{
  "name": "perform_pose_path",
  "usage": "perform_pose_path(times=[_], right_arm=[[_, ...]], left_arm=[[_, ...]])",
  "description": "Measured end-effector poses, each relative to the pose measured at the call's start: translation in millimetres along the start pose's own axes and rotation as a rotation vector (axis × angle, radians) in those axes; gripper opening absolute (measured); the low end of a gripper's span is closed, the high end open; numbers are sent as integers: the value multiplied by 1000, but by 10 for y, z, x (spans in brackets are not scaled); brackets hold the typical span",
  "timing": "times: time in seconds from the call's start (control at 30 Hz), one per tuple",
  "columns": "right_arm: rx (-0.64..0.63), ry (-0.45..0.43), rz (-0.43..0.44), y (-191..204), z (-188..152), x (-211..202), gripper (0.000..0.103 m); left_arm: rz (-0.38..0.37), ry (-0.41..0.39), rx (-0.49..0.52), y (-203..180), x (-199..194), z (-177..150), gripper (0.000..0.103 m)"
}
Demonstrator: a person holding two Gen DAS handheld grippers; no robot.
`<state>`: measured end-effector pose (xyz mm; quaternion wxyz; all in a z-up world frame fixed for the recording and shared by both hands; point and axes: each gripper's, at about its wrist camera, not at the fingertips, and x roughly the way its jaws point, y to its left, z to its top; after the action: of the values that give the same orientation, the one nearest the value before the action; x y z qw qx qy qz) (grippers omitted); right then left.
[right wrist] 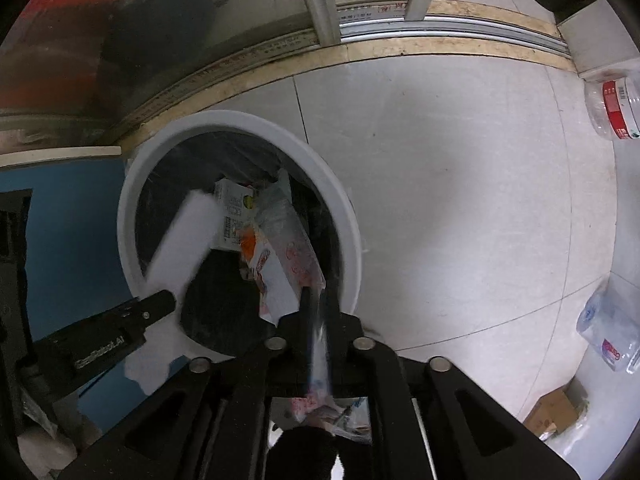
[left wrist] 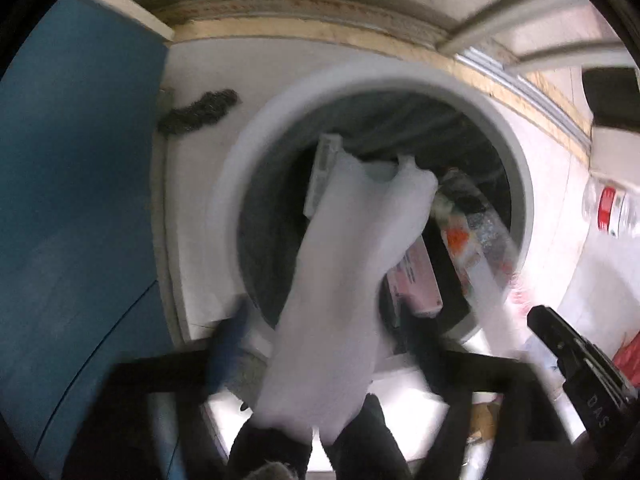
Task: Collect trash
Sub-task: 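Carry the tissue and wrapper to the bin and open both tools, then lift both tools away from the bin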
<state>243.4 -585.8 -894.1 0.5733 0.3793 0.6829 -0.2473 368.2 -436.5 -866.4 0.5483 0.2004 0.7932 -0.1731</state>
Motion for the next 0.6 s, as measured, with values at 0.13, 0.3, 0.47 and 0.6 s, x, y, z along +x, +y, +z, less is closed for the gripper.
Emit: perform_pose_path(times=[0.13, 0.3, 0.47, 0.6], right_arm=[[0, -31, 5, -5, -62, -144, 63], [-48, -87, -10, 22, -205, -391, 102], [-118, -143, -34, 116, -457, -719, 103], [-145, -184, -70, 137, -749, -1117, 103]], left_arm=[[15, -47, -28, 89, -168, -22, 99], [68, -147, -24, 146, -494, -226, 99], [119, -239, -15, 138, -940, -598, 99], [156, -294, 1, 128, -1384, -999, 99]])
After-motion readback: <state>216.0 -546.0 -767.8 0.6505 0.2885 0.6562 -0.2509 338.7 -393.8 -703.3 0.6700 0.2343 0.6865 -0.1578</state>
